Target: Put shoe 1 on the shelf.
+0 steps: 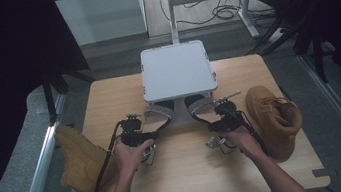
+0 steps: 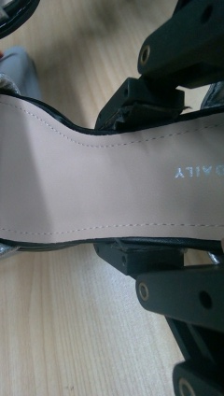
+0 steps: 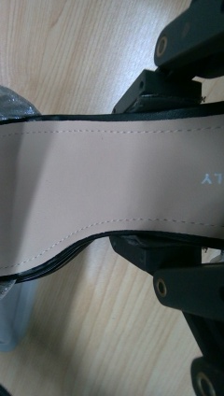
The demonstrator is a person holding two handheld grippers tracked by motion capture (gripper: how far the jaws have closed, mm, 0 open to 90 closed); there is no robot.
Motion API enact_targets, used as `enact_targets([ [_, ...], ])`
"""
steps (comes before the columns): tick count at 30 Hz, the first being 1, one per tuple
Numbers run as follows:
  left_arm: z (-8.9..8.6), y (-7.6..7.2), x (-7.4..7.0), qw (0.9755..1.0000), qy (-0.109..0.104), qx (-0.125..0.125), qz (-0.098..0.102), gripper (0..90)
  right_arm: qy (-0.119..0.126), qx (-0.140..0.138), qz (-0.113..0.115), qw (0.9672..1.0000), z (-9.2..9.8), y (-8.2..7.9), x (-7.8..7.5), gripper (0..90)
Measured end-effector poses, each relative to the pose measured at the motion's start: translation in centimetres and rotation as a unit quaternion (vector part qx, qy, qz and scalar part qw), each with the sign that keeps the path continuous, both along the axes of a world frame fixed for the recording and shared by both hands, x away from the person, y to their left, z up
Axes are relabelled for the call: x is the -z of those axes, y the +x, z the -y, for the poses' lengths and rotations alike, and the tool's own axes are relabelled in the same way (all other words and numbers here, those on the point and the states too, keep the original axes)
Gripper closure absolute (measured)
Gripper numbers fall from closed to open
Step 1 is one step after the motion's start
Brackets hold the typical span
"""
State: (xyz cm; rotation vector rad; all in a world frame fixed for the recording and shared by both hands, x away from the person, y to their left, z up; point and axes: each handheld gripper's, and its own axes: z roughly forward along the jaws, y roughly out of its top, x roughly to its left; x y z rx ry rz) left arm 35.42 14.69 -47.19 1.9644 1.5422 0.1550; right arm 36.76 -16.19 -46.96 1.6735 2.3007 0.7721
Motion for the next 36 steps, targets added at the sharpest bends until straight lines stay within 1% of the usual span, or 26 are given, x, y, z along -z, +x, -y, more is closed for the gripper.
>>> enact_targets([
  [3, 0.1, 0.5, 0.3, 0.9999, -0.009, -0.013, 0.002, 42.8, -0.003, 0.008, 0.001, 1.0000, -0.4, 0.4, 0.2, 42.2],
  [5, 0.2, 0.7, 0.5, 0.9998, -0.009, -0.015, 0.002, 42.8, -0.003, 0.012, 0.001, 0.9999, -0.6, 0.5, 0.3, 42.2],
  [6, 0.3, 0.8, 0.6, 0.9998, -0.006, -0.017, 0.001, 42.8, -0.005, 0.018, 0.003, 0.9998, -1.0, 0.7, 0.4, 42.2],
  [7, 0.4, 0.9, 0.7, 0.9998, -0.003, -0.018, 0.001, 42.8, -0.005, 0.018, 0.003, 0.9998, -1.0, 0.7, 0.4, 42.2],
  [9, 0.6, 1.2, 0.9, 0.9998, -0.003, -0.020, 0.002, 42.8, -0.001, 0.026, 0.004, 0.9997, -1.4, 1.1, 0.7, 42.2],
  [10, 0.8, 1.2, 0.9, 0.9998, -0.003, -0.021, 0.005, 42.8, 0.000, 0.027, 0.005, 0.9996, -1.6, 1.2, 0.7, 42.2],
  [11, 1.3, 1.3, 0.9, 0.9998, -0.006, -0.020, 0.007, 42.8, 0.000, 0.031, 0.005, 0.9995, -1.8, 1.3, 0.8, 42.2],
  [13, 1.5, 1.4, 0.9, 0.9998, -0.007, -0.020, 0.005, 42.8, -0.001, 0.035, 0.006, 0.9994, -2.0, 1.4, 0.8, 42.2],
  [14, 1.6, 1.6, 1.0, 0.9998, -0.003, -0.019, 0.006, 42.8, -0.001, 0.037, 0.006, 0.9993, -2.1, 1.5, 0.9, 42.2],
  [15, 2.0, 1.9, 1.1, 0.9996, -0.007, -0.026, 0.008, 42.8, 0.003, 0.048, 0.008, 0.9988, -2.4, 1.8, 1.1, 42.1],
  [16, 2.0, 2.0, 1.2, 0.9995, -0.012, -0.027, 0.008, 42.8, 0.004, 0.052, 0.007, 0.9986, -2.5, 1.9, 1.2, 42.2],
  [17, 2.0, 2.0, 1.2, 0.9995, -0.012, -0.027, 0.008, 42.8, 0.006, 0.057, 0.006, 0.9983, -2.6, 2.1, 1.3, 42.2],
  [18, 2.1, 2.3, 1.4, 0.9992, -0.013, -0.036, 0.009, 42.8, 0.009, 0.061, 0.005, 0.9981, -2.8, 2.2, 1.5, 42.1],
  [23, 2.2, 2.8, 2.0, 0.9992, -0.011, -0.038, 0.001, 42.8, 0.013, 0.075, 0.002, 0.9971, -3.1, 2.9, 2.2, 42.1],
  [26, 2.3, 3.0, 2.1, 0.9991, -0.014, -0.041, 0.001, 42.8, 0.014, 0.079, 0.005, 0.9967, -3.3, 3.2, 2.4, 42.1],
  [27, 2.5, 3.1, 2.2, 0.9990, -0.012, -0.042, 0.004, 42.8, 0.012, 0.080, 0.003, 0.9967, -3.4, 3.2, 2.4, 42.1],
  [29, 2.9, 3.2, 2.0, 0.9990, 0.001, -0.043, 0.009, 42.8, 0.015, 0.082, 0.003, 0.9965, -3.5, 3.4, 2.4, 42.2],
  [31, 3.3, 3.3, 1.8, 0.9992, -0.002, -0.038, 0.009, 42.9, 0.015, 0.083, 0.001, 0.9965, -3.6, 3.4, 2.4, 42.1],
  [33, 3.6, 3.5, 1.8, 0.9990, -0.006, -0.043, 0.011, 42.8, 0.013, 0.079, 0.003, 0.9968, -3.6, 3.5, 2.4, 42.1],
  [36, 3.9, 3.6, 1.9, 0.9989, -0.006, -0.045, 0.010, 42.8, 0.011, 0.085, 0.003, 0.9963, -3.8, 3.8, 2.3, 42.1],
])
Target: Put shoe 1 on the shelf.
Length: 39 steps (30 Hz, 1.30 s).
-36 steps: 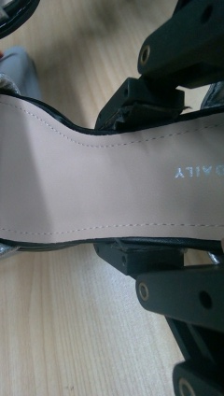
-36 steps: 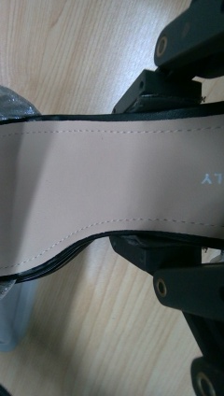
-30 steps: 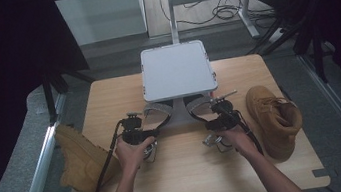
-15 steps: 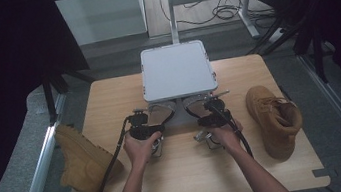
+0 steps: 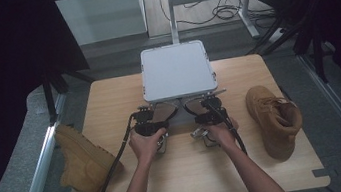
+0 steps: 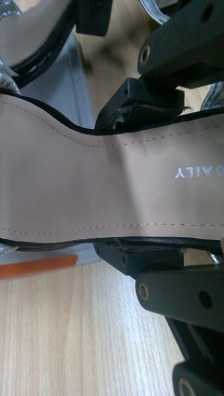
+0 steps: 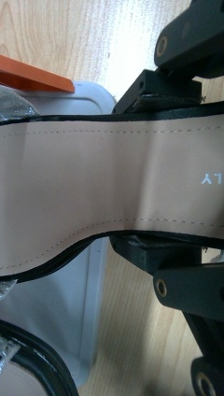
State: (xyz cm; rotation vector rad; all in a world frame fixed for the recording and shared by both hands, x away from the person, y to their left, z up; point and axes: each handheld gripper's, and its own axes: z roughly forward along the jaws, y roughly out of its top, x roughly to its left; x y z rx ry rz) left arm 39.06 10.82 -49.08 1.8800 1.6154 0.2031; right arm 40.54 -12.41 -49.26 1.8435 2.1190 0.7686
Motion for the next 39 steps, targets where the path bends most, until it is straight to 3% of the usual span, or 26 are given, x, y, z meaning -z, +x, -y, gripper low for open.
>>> enact_targets([
  [8, 0.8, 0.6, 0.3, 0.9996, 0.004, -0.026, 0.005, 42.8, -0.009, 0.007, 0.008, 0.9999, -0.2, 0.5, 0.0, 42.0],
  [14, 1.3, 0.7, 0.7, 0.9996, 0.004, -0.029, 0.003, 42.8, -0.006, 0.016, 0.011, 0.9998, -0.4, 0.3, 0.2, 41.8],
  [23, 1.3, 1.0, 1.3, 0.9993, 0.016, -0.034, -0.007, 42.8, -0.023, 0.017, 0.003, 0.9996, -1.0, 0.4, 0.9, 41.5],
  [31, 1.5, 1.2, 1.6, 0.9991, 0.015, -0.039, -0.011, 42.4, -0.035, 0.012, 0.000, 0.9993, -1.2, 0.5, 1.1, 39.9],
  [36, 1.4, 1.5, 1.9, 0.9988, -0.003, -0.041, -0.027, 36.6, -0.034, 0.004, -0.012, 0.9993, -1.2, 0.6, 1.4, 34.0],
  [37, 1.3, 1.4, 1.9, 0.9991, 0.002, -0.039, -0.018, 31.3, -0.039, 0.006, 0.000, 0.9992, -1.0, 0.6, 1.4, 33.0],
  [38, 1.3, 1.4, 1.9, 0.9991, 0.002, -0.039, -0.018, 30.3, -0.040, 0.011, 0.016, 0.9990, -1.0, 0.4, 1.1, 32.8],
  [39, 1.3, 1.2, 1.6, 0.9991, -0.004, -0.042, -0.005, 30.0, -0.038, 0.011, 0.028, 0.9988, -0.9, 0.3, 0.8, 32.0],
])
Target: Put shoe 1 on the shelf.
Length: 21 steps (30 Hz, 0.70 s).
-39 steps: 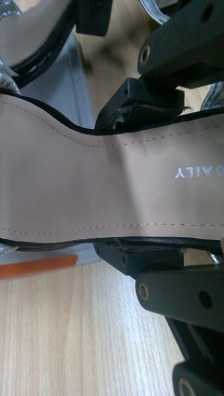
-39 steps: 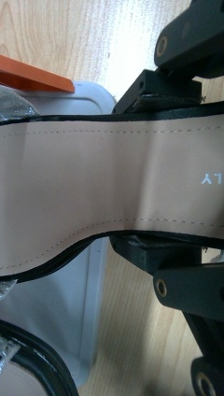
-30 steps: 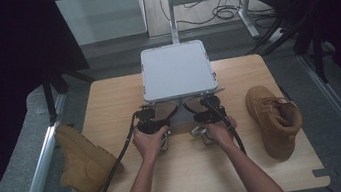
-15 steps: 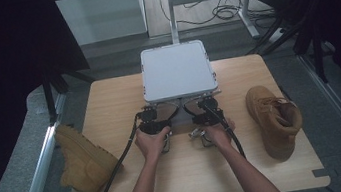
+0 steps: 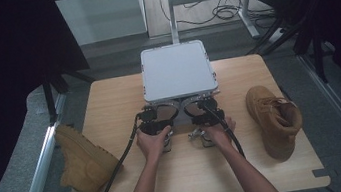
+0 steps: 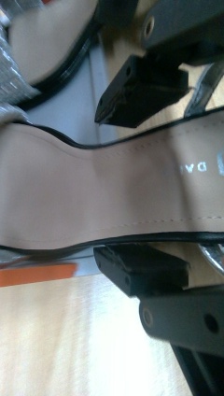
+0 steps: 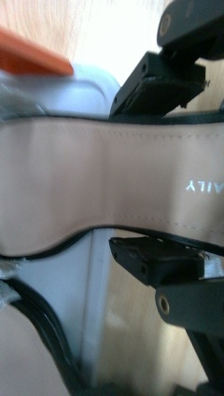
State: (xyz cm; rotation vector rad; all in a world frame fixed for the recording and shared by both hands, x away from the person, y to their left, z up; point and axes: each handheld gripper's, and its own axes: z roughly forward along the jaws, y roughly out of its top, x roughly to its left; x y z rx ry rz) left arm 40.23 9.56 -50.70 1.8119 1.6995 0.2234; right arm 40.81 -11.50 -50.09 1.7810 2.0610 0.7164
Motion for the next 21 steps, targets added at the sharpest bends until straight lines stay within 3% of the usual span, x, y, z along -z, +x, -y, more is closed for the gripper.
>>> enact_targets([
  [1, 0.0, -0.1, -0.3, 0.9999, -0.007, -0.003, 0.010, 28.2, 0.008, 0.001, 0.004, 1.0000, 0.0, -0.1, -0.3, 31.0],
  [2, -0.1, -0.1, -0.6, 0.9999, -0.009, -0.001, 0.010, 26.2, 0.009, -0.002, 0.014, 0.9999, 0.1, -0.1, -0.6, 30.8],
  [6, -0.3, -0.3, -0.6, 0.9999, -0.009, 0.007, 0.009, 25.1, 0.014, -0.008, 0.010, 0.9998, 0.2, -0.2, -0.8, 28.9],
  [12, -1.0, -0.9, -1.2, 0.9996, -0.019, 0.010, 0.019, 24.8, 0.018, -0.015, 0.025, 0.9994, 0.4, -0.7, -1.2, 28.6],
  [21, -2.6, -2.5, -2.7, 0.9977, -0.035, 0.039, 0.042, 24.8, 0.015, -0.047, 0.061, 0.9969, 1.0, -2.1, -2.6, 31.4],
])
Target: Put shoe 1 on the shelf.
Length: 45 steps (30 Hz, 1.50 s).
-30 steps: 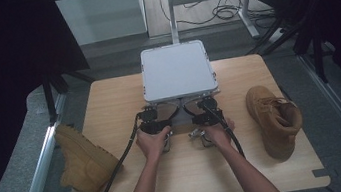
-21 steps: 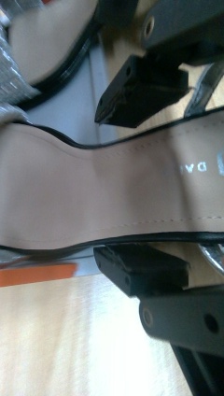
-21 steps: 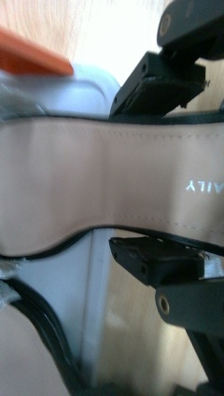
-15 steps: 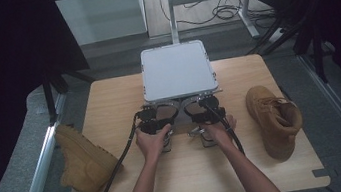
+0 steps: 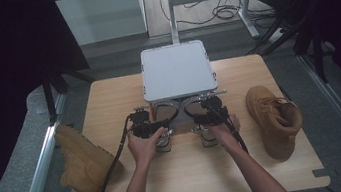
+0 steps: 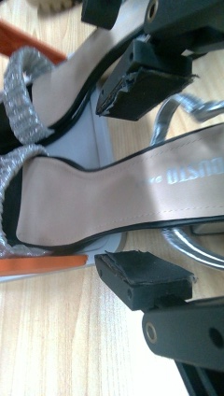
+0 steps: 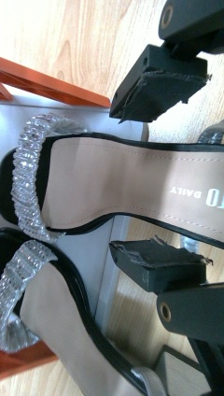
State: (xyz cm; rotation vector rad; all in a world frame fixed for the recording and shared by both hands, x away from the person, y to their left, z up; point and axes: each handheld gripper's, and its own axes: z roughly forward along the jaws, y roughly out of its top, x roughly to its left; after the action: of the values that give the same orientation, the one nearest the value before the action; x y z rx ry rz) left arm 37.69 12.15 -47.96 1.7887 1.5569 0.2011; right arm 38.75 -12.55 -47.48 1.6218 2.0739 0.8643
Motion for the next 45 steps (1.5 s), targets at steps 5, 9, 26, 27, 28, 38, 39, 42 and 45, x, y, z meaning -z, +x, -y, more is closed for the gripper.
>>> enact_targets([
  [5, -0.7, -0.8, -1.0, 0.9997, -0.006, 0.014, 0.019, 26.1, 0.006, -0.003, 0.025, 0.9997, 0.7, -0.7, -0.7, 32.3],
  [9, -1.4, -1.5, -1.7, 0.9987, -0.015, 0.028, 0.038, 26.8, 0.001, 0.005, 0.037, 0.9993, 1.1, -0.8, -0.8, 31.3],
  [26, -2.0, -1.6, -1.2, 0.9988, -0.013, 0.031, 0.036, 26.9, 0.004, 0.016, 0.053, 0.9984, 1.0, 0.3, -0.3, 28.7],
  [27, -2.0, -1.6, -1.2, 0.9988, -0.013, 0.031, 0.036, 26.9, 0.005, 0.015, 0.052, 0.9985, 1.0, 0.3, -0.4, 29.0],
  [28, -2.0, -1.7, -1.2, 0.9988, -0.014, 0.030, 0.036, 26.9, 0.005, 0.012, 0.053, 0.9985, 1.0, 0.2, -0.4, 29.1],
  [38, -2.7, -3.4, -1.5, 0.9973, -0.023, 0.042, 0.055, 27.8, 0.018, -0.017, 0.058, 0.9980, 1.2, -1.5, -1.6, 30.1],
  [39, -3.0, -3.8, -1.5, 0.9970, -0.025, 0.046, 0.058, 27.9, 0.018, -0.027, 0.060, 0.9976, 1.3, -2.0, -1.7, 30.3],
  [42, -3.1, -4.1, -1.4, 0.9969, -0.024, 0.049, 0.057, 28.0, 0.021, -0.033, 0.058, 0.9976, 1.5, -2.7, -1.8, 30.5],
  [45, -3.4, -4.7, -1.2, 0.9966, -0.025, 0.055, 0.057, 28.4, 0.022, -0.039, 0.057, 0.9974, 1.6, -3.1, -1.8, 30.8],
])
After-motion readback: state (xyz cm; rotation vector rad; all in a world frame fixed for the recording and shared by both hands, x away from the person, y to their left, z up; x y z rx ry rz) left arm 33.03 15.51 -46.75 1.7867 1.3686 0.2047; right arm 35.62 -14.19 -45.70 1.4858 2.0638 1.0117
